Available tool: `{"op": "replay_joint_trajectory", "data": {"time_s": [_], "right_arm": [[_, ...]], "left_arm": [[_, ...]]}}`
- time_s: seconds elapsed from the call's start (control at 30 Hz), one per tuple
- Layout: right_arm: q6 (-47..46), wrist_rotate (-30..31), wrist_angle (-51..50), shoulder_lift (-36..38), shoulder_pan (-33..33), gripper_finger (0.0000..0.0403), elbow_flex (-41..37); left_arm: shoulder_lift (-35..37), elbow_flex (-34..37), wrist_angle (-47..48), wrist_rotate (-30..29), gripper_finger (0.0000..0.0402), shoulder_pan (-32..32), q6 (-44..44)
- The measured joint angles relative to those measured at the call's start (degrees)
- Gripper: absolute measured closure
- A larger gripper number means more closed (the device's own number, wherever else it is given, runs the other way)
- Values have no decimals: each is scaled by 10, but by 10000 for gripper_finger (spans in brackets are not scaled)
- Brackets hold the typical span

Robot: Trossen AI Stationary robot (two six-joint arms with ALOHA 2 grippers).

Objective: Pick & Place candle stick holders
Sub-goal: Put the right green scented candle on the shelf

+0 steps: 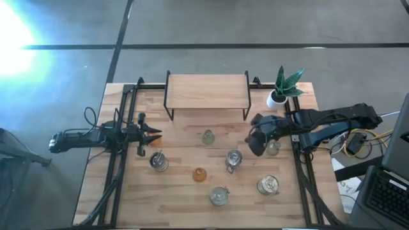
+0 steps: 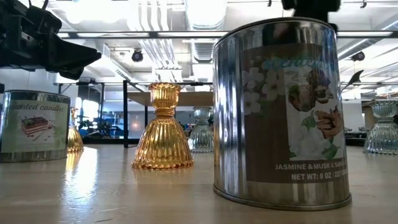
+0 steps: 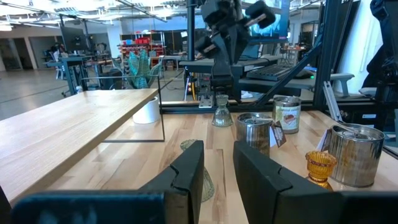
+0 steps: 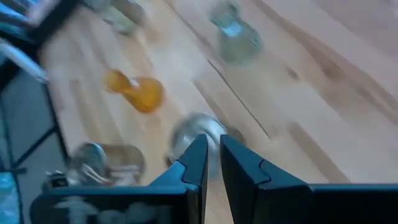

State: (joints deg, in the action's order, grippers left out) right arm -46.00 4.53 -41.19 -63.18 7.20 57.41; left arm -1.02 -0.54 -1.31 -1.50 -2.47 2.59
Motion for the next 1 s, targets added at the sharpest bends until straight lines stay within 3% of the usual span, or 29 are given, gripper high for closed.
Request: {"op": "replay_joint_trajectory", "data": {"time_s": [0.17, 0.3, 0.57, 0.73, 1.0], "right_arm": [[38, -1, 65, -25, 0, 364, 0], [32, -40, 68, -53, -4, 351, 2], [27, -119, 57, -116, -19, 248, 2], [29, -121, 65, -131, -32, 187, 2], [18, -77, 88, -96, -44, 161, 20]], "left_arm": [[0, 0, 0, 0, 310, 0, 0], [0, 0, 0, 0, 310, 0, 0], [0, 0, -1, 0, 310, 0, 0], [0, 0, -1, 0, 310, 0, 0], [0, 0, -1, 0, 310, 0, 0]]}}
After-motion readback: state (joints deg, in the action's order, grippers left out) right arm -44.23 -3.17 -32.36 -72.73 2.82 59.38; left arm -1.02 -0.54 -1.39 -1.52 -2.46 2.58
